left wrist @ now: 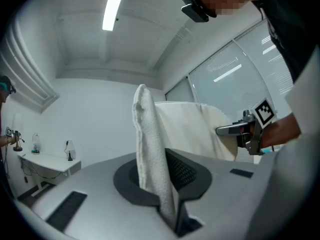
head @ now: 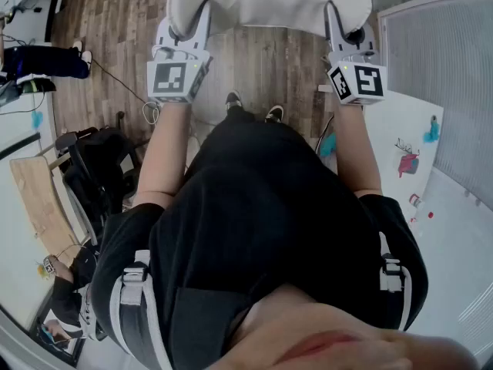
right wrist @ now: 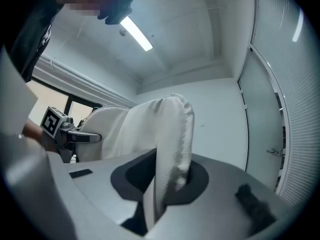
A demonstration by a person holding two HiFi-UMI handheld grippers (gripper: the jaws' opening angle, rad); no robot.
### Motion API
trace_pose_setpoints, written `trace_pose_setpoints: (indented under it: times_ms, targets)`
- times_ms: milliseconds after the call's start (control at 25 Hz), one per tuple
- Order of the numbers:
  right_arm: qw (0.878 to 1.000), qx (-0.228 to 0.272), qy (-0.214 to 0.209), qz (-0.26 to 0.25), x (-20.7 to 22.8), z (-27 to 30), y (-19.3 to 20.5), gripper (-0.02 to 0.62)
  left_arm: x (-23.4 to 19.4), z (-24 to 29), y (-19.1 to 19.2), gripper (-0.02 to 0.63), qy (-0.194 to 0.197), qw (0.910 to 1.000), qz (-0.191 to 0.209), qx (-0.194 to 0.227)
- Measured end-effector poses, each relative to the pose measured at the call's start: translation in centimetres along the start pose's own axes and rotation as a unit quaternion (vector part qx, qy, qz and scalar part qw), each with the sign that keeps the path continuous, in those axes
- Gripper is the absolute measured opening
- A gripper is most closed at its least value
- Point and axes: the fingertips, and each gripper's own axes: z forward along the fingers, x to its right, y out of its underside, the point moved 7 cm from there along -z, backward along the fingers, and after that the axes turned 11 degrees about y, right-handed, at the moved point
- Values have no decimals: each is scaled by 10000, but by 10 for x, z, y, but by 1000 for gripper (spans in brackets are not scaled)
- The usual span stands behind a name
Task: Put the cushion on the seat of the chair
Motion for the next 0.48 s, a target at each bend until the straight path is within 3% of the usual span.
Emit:
trace_pose_setpoints:
  times_ms: [480]
  targets:
    - [9998,-59,-51,168,-2,4,8,58,-3,1,1,54,-52,10000,6,-14]
